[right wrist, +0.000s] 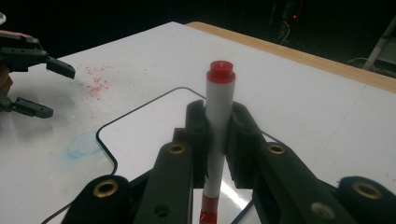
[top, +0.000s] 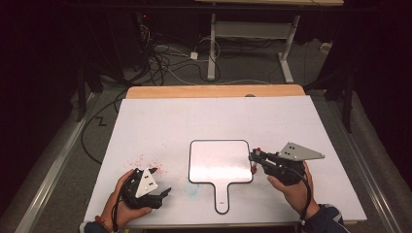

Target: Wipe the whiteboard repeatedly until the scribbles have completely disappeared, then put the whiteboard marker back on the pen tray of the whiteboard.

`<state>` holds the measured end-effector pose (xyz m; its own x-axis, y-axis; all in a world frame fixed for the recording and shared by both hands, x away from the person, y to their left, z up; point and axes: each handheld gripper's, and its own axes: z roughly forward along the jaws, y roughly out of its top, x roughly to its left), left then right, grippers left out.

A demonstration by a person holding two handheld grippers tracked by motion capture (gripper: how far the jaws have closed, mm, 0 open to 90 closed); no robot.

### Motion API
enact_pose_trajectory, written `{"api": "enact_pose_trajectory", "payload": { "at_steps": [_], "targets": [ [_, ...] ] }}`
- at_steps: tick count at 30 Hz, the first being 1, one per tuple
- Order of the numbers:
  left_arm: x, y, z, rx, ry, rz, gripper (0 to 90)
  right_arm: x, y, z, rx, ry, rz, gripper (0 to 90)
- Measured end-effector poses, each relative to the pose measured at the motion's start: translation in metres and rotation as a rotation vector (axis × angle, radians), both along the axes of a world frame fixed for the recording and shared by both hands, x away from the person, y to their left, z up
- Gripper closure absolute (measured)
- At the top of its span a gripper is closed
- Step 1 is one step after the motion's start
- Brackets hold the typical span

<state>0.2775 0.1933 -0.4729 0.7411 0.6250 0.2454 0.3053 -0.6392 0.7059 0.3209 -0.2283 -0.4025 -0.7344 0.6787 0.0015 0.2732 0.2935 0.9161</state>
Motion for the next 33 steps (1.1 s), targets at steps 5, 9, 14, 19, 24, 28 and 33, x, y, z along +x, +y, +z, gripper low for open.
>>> {"api": "enact_pose_trajectory", "payload": {
  "at_steps": [5,9,14,19,24,28,33],
  "targets": [
    [-0.002,0.000,0.000,0.007,0.000,-0.003,20.1,0.000,-0.009,0.001,-0.020,0.060,-0.007,80.9],
    [-0.002,0.001,0.000,0.007,0.004,-0.003,20.1,0.000,-0.016,0.003,-0.023,0.114,-0.012,81.0],
    [-0.002,0.001,-0.002,0.009,0.009,0.002,20.1,0.007,-0.021,0.000,-0.012,0.209,0.006,80.9],
    [-0.004,0.001,-0.001,0.008,0.004,0.006,20.1,0.022,-0.017,-0.013,-0.027,0.282,0.016,80.8],
    [-0.002,-0.003,-0.001,0.020,0.003,-0.007,20.1,0.035,-0.014,-0.026,-0.032,0.300,0.029,79.7],
    [-0.003,-0.004,-0.002,0.024,0.010,-0.014,20.1,0.048,-0.015,-0.033,0.006,0.324,0.031,78.5],
    [-0.003,-0.005,-0.002,0.028,0.009,-0.015,20.1,0.066,-0.012,-0.046,0.031,0.364,0.034,76.0]
  ]
}}
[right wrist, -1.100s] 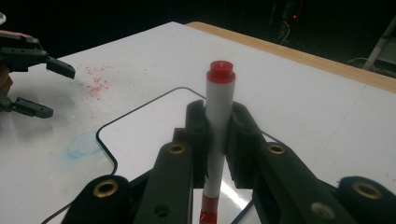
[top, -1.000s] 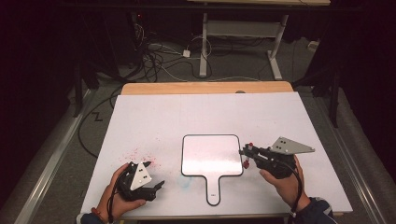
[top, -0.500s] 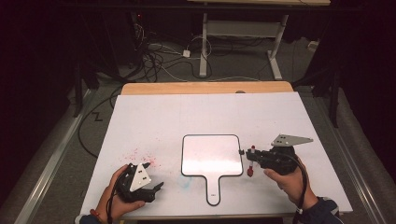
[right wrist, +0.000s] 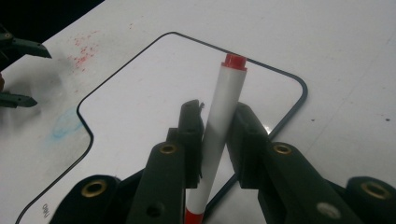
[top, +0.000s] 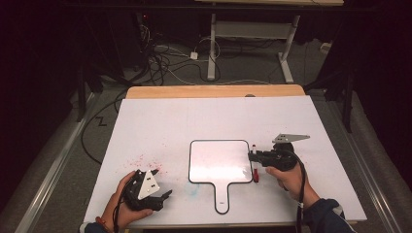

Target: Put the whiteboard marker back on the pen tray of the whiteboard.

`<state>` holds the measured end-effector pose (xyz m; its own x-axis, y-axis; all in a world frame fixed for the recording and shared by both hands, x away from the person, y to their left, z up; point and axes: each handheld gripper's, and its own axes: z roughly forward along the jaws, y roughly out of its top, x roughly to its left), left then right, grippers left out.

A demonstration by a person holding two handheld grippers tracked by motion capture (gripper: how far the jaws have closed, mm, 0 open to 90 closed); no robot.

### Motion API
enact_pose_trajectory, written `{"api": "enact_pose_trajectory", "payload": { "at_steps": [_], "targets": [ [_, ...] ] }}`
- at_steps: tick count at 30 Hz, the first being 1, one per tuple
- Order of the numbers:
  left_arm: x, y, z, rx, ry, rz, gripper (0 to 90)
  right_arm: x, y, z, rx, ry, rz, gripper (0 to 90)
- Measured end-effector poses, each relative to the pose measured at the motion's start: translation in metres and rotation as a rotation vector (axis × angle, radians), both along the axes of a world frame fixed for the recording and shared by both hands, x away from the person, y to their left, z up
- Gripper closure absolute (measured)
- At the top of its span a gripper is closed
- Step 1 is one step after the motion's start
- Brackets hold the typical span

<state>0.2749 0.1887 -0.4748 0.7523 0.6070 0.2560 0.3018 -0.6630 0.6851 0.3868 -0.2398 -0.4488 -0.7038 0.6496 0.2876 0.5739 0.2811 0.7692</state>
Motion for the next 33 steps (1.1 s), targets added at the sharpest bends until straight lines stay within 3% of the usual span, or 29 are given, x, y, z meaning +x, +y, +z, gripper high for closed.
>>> {"api": "enact_pose_trajectory", "payload": {
  "at_steps": [4,15,21,26,33],
  "targets": [
    [-0.001,-0.001,0.000,0.004,0.001,-0.003,20.1,0.010,0.005,-0.010,-0.017,0.025,-0.027,73.3],
    [-0.001,-0.002,-0.001,0.012,0.008,-0.006,20.1,0.013,0.015,-0.021,-0.154,-0.044,-0.109,63.5],
    [0.000,-0.003,-0.002,0.016,0.010,-0.007,20.1,0.015,0.015,-0.023,-0.194,-0.063,-0.124,57.4],
    [0.000,-0.002,-0.002,0.015,0.011,-0.005,20.2,0.014,0.015,-0.019,-0.228,-0.118,-0.125,64.0],
    [-0.001,-0.003,-0.002,0.017,0.010,-0.010,20.1,0.019,0.020,-0.021,-0.300,-0.170,-0.124,63.5]
  ]
}}
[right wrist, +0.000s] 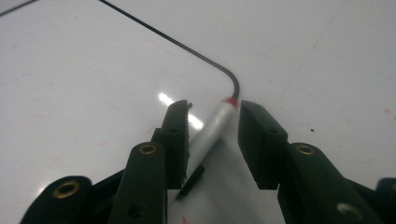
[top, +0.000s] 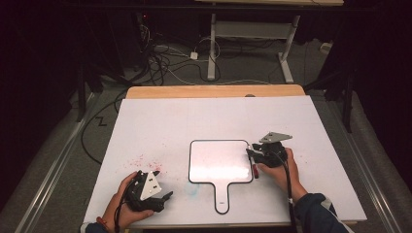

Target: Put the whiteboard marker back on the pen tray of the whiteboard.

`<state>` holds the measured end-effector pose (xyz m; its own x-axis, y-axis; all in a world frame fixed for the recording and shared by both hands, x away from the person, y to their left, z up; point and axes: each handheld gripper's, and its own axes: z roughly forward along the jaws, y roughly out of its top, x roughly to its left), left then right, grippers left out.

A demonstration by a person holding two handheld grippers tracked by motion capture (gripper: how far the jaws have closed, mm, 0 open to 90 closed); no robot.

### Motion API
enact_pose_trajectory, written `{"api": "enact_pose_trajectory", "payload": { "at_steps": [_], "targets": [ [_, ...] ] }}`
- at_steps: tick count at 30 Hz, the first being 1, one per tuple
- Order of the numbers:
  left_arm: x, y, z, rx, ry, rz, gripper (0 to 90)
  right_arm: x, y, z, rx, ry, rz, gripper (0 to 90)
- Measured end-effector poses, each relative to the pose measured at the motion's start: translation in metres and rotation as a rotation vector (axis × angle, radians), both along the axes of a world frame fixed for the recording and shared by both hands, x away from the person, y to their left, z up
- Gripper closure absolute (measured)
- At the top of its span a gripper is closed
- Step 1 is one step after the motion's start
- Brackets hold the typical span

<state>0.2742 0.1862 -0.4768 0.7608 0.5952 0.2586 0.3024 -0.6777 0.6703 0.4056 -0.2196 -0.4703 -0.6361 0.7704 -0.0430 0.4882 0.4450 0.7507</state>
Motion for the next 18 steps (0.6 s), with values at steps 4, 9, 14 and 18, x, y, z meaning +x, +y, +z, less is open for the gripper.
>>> {"api": "enact_pose_trajectory", "payload": {
  "at_steps": [4,9,14,18],
  "targets": [
    [0.0004,0.0007,-0.0006,0.002,0.003,0.002,20.1,-0.0011,0.0002,0.0010,-0.005,-0.002,-0.003,64.2],
    [-0.0003,0.0004,0.0000,-0.001,0.000,-0.002,20.1,-0.0012,-0.0011,0.0015,-0.002,-0.004,-0.006,62.1],
    [-0.0003,0.0007,0.0003,0.002,-0.002,0.000,20.1,-0.0031,-0.0035,0.0046,0.009,-0.012,-0.001,60.5],
    [-0.0007,0.0014,0.0008,0.000,-0.003,0.002,20.1,-0.0052,-0.0052,0.0037,0.002,-0.005,0.009,60.1]
  ]
}}
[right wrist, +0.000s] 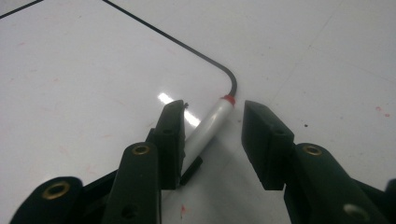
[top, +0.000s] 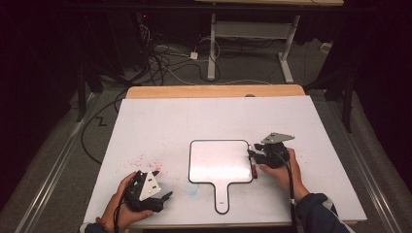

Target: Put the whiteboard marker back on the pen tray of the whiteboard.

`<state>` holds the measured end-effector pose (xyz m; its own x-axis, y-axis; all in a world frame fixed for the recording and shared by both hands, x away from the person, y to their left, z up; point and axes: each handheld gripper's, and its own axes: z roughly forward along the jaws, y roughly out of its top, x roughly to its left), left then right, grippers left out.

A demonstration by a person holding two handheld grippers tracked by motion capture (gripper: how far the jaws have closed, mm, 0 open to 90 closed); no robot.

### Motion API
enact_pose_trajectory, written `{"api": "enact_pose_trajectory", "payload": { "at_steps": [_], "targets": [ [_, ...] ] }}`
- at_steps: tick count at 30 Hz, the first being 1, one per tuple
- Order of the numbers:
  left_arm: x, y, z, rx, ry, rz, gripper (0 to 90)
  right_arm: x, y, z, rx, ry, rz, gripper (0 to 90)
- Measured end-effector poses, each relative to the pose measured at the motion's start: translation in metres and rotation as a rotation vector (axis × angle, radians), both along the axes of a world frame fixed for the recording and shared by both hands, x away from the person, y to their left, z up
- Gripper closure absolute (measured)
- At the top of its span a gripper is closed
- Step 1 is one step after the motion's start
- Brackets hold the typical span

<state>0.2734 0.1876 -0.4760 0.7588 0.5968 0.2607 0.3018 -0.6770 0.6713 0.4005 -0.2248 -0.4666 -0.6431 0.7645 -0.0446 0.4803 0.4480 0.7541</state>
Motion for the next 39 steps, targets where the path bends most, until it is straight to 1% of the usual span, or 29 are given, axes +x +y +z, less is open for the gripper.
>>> {"api": "enact_pose_trajectory", "payload": {
  "at_steps": [4,7,10,11,17,19,24,28,30,31,34,37,39],
  "targets": [
    [0.000,0.000,0.000,-0.001,-0.002,0.000,20.1,-0.003,-0.001,-0.001,0.003,-0.002,0.008,59.1],
    [0.000,0.000,0.000,0.000,-0.002,0.001,20.1,-0.003,-0.001,-0.003,-0.005,-0.002,0.019,57.9],
    [-0.001,0.000,0.001,-0.001,-0.003,0.000,20.1,-0.003,0.000,-0.003,-0.008,-0.006,0.017,57.8],
    [0.000,0.000,0.001,-0.001,-0.002,0.000,20.1,-0.004,0.000,-0.002,-0.002,-0.006,0.014,57.5],
    [-0.001,0.000,0.001,-0.004,-0.007,0.003,20.1,-0.007,-0.003,0.005,0.030,-0.045,0.028,55.7],
    [0.000,0.001,0.001,-0.005,-0.009,0.005,20.1,-0.008,-0.003,0.009,0.039,-0.058,0.035,53.9],
    [0.000,0.002,0.002,-0.008,-0.012,0.009,20.1,-0.017,-0.007,0.023,0.064,-0.121,0.066,49.4],
    [0.000,0.002,0.003,-0.012,-0.014,0.014,20.1,-0.026,-0.012,0.034,0.069,-0.167,0.080,46.4],
    [0.000,0.003,0.003,-0.014,-0.018,0.016,20.1,-0.031,-0.014,0.038,0.064,-0.187,0.086,43.8],
    [0.000,0.003,0.003,-0.019,-0.010,0.019,20.1,-0.034,-0.015,0.040,0.065,-0.197,0.090,43.2],
    [0.000,0.003,0.004,-0.023,-0.014,0.025,20.1,-0.042,-0.017,0.045,0.051,-0.221,0.096,40.4],
    [0.001,0.003,0.004,-0.026,-0.015,0.031,20.1,-0.051,-0.020,0.047,0.027,-0.250,0.102,38.8],
    [0.002,0.003,0.004,-0.024,-0.014,0.032,20.1,-0.056,-0.024,0.047,0.024,-0.266,0.108,37.3]
  ]
}}
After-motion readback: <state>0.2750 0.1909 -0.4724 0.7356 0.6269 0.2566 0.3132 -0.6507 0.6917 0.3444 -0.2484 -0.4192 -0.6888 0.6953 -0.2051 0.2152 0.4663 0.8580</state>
